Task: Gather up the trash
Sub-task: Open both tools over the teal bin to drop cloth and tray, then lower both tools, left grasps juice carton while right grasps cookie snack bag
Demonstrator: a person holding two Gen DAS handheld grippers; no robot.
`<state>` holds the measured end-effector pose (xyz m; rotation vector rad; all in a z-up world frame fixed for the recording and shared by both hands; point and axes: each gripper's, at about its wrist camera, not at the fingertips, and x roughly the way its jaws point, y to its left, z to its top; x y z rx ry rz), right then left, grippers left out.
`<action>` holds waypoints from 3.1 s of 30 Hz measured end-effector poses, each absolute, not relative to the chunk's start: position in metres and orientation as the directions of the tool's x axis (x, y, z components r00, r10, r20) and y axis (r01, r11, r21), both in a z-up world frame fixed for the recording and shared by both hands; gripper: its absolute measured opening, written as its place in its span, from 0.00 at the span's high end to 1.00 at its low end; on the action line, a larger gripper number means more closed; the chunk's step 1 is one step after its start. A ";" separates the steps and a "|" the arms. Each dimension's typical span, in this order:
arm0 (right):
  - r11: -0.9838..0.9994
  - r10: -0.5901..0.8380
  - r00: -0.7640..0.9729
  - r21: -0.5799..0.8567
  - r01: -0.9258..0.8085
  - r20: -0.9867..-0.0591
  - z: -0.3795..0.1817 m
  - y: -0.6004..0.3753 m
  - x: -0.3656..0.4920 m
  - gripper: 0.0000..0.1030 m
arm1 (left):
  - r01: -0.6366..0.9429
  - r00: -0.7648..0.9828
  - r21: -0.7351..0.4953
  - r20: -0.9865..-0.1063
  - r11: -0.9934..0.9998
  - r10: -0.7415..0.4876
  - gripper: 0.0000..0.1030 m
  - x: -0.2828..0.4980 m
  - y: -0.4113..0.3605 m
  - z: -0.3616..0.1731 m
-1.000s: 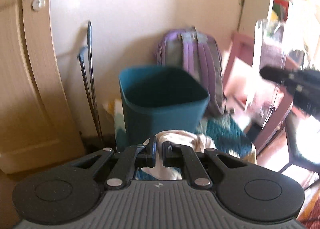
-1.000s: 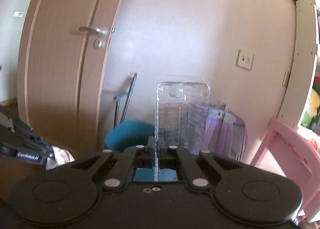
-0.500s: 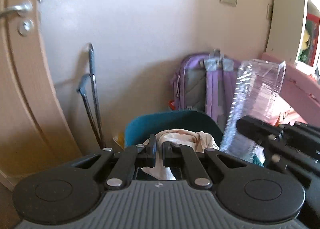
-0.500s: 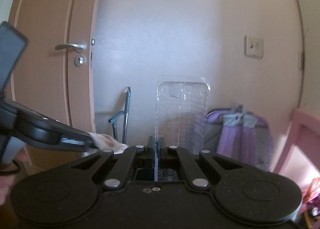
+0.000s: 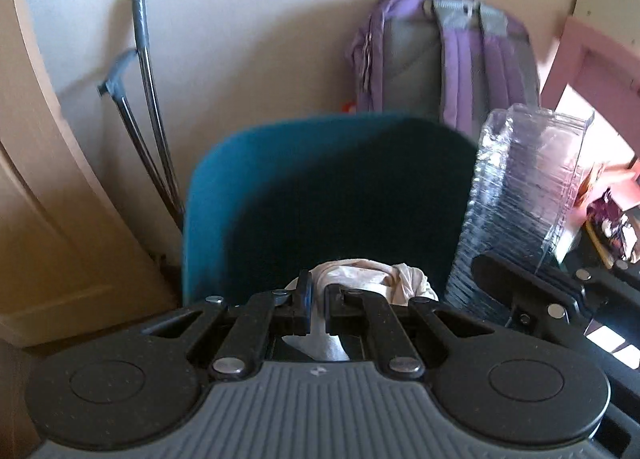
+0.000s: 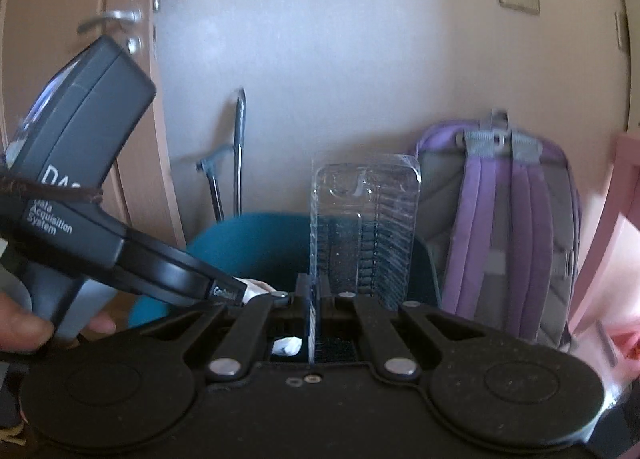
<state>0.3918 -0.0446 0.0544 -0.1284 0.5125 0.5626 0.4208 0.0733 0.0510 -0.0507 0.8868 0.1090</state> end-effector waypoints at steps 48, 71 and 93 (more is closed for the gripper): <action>0.832 0.492 0.688 0.057 -0.552 -0.533 0.084 -0.145 0.225 0.42 | 0.000 0.777 -0.063 -0.628 0.998 -0.039 0.19 0.194 0.041 0.100; 0.925 0.322 0.507 0.152 -0.348 -0.800 -0.150 -0.157 0.250 0.40 | -0.040 0.672 -0.151 -0.735 0.988 -0.085 0.00 0.204 0.057 -0.133; 0.979 0.200 0.125 0.204 0.018 -0.972 -0.447 -0.185 0.352 0.41 | 0.158 0.258 -0.075 -0.959 0.985 -0.114 0.00 0.291 0.013 -0.400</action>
